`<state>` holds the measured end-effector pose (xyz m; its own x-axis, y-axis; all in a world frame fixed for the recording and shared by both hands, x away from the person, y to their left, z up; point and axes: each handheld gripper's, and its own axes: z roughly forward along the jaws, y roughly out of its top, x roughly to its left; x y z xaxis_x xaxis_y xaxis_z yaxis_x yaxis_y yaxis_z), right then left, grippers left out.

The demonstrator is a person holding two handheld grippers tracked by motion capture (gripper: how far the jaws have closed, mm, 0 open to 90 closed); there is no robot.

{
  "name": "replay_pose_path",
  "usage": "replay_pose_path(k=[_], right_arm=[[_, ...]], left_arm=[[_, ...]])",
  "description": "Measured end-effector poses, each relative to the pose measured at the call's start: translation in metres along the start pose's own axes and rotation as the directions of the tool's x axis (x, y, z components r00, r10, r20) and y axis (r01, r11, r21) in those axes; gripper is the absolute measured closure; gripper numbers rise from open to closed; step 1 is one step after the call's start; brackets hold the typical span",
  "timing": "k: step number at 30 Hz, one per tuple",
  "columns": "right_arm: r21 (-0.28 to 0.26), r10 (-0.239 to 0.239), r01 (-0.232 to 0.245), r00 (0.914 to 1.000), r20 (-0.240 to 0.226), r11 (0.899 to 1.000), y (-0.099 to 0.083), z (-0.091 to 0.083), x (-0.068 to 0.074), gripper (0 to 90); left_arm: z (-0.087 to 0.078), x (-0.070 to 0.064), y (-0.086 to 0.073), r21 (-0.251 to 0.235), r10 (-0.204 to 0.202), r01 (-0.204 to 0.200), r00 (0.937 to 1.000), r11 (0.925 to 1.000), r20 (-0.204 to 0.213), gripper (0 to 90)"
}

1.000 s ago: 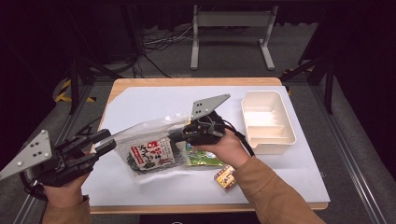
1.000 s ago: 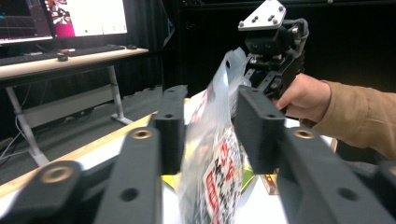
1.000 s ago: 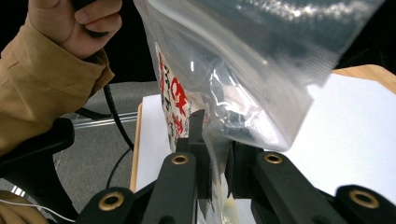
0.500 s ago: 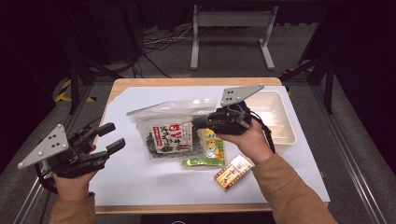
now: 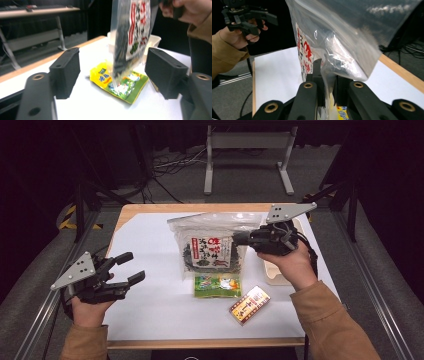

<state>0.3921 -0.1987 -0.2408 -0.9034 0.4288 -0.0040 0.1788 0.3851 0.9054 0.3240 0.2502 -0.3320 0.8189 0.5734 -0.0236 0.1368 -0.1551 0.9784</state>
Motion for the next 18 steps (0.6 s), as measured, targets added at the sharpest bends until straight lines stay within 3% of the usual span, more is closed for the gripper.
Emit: replay_pose_path(k=[5, 9, 18], right_arm=[[0.014, 0.004, -0.005, 0.9988, 0.048, 1.000, 0.000, -0.009, -0.010, 82.5], [0.013, 0.010, -0.011, 0.9975, 0.070, 1.000, 0.000, -0.015, -0.017, 82.5], [0.010, 0.024, -0.026, 0.9912, 0.130, 1.000, 0.003, -0.031, -0.031, 82.4]], left_arm=[[0.007, 0.004, -0.010, 0.001, -0.010, 0.010, 0.9997, 0.9999, -0.023, 23.9], [0.010, 0.008, -0.019, 0.003, -0.008, 0.008, 0.9975, 1.0000, -0.070, 22.9], [0.018, 0.016, -0.034, 0.043, -0.040, 0.044, 0.9953, 0.9981, -0.089, 19.9]])
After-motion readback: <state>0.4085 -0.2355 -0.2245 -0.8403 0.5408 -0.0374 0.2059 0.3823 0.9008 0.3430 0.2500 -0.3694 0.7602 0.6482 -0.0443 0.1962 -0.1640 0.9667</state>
